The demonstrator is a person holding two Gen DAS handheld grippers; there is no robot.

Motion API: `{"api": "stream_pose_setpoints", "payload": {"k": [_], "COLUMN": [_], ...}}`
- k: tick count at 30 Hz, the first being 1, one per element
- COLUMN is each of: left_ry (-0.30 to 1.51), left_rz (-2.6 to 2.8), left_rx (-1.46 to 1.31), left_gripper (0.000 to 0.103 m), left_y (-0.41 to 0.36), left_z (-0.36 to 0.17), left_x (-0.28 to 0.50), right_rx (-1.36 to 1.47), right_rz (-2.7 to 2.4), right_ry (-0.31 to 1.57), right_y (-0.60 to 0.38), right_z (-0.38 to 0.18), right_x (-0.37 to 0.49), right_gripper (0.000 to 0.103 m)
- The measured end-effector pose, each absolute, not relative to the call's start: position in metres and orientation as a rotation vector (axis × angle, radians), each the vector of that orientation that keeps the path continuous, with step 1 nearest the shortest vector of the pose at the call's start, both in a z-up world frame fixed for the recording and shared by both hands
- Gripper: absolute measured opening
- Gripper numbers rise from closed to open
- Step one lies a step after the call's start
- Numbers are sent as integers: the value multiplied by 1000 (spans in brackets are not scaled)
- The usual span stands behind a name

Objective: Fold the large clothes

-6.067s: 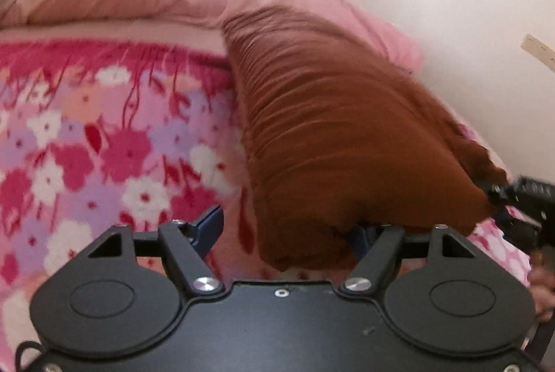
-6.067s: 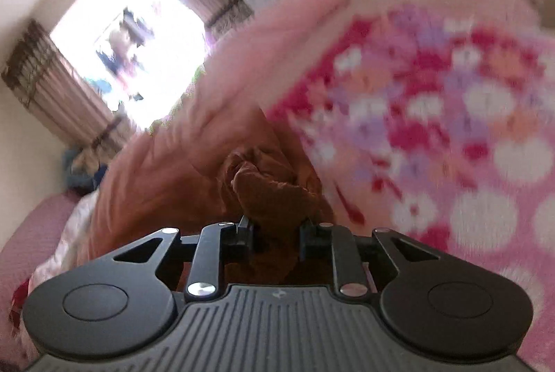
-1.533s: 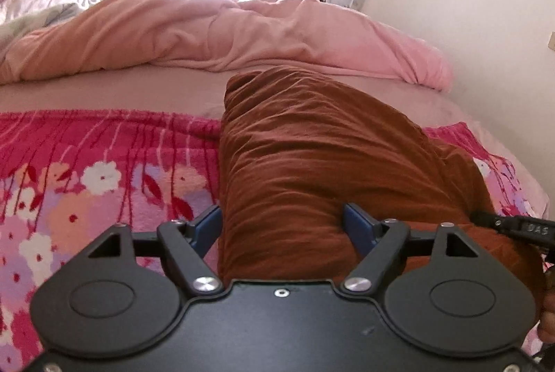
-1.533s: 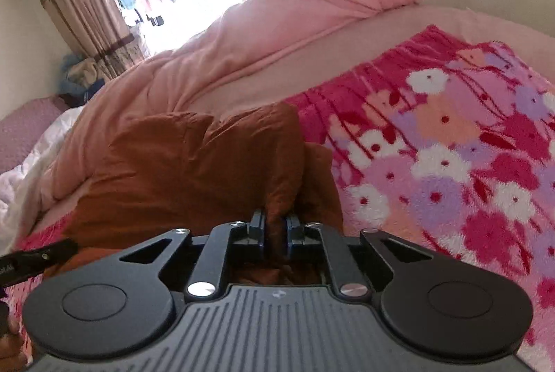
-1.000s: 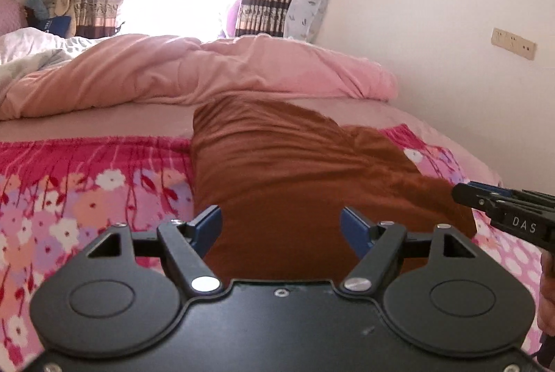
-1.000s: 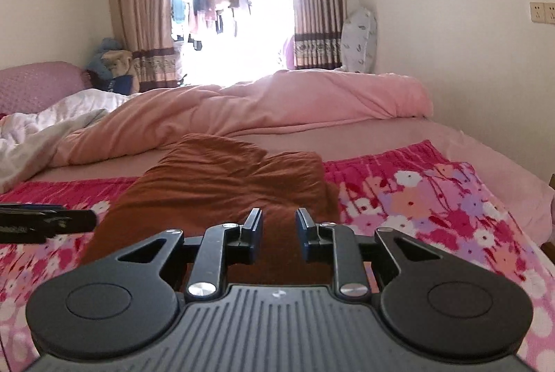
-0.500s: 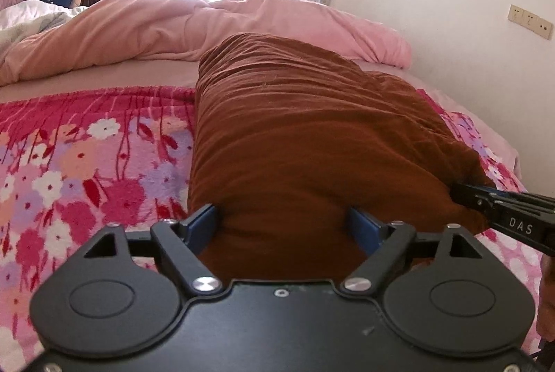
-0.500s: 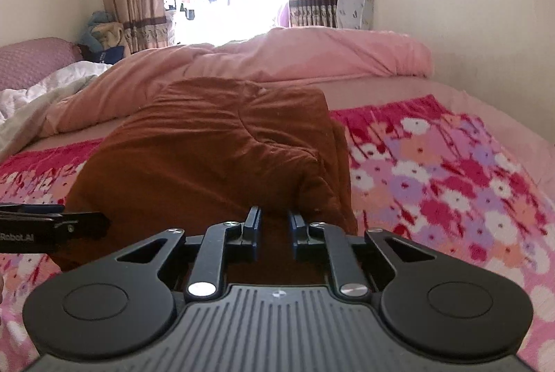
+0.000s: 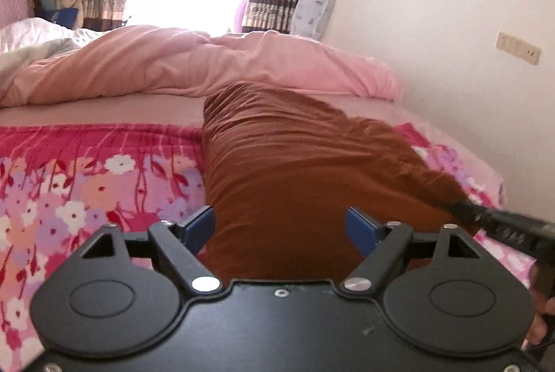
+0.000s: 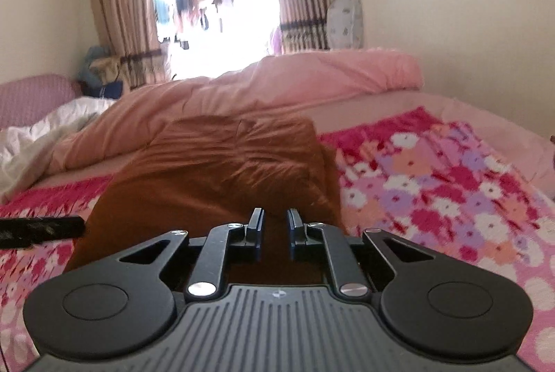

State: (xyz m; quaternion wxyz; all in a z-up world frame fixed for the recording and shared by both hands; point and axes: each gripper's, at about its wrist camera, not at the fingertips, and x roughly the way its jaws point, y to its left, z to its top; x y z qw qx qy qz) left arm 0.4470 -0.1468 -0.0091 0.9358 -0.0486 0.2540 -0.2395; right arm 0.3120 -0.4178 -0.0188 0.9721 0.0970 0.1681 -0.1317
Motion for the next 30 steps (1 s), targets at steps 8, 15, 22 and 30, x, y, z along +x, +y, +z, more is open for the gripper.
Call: {"api": "stream_pose_setpoints", "payload": {"k": [8,15,22,30], "left_ry": [700,699,601,817], "left_rz": [-494,-545,-595,-660], "left_rx": [-157,-209,-251,-534], "left_gripper": [87,85,87,88], "left_y": [-154,-138,-94,-76], "left_z": [-56,-52,-16,-56], "left_x": [482,481,496,579], "right_rx": [240,265,470,775], "right_rz": [-293,-247,-71,48], "right_ry": [408,417,270,357], "right_y": [-431,-437,-478,-550], "right_z": [-50,-47,-13,-34], "right_x": [325,323,303,372], "right_gripper": [10,15,83,83]}}
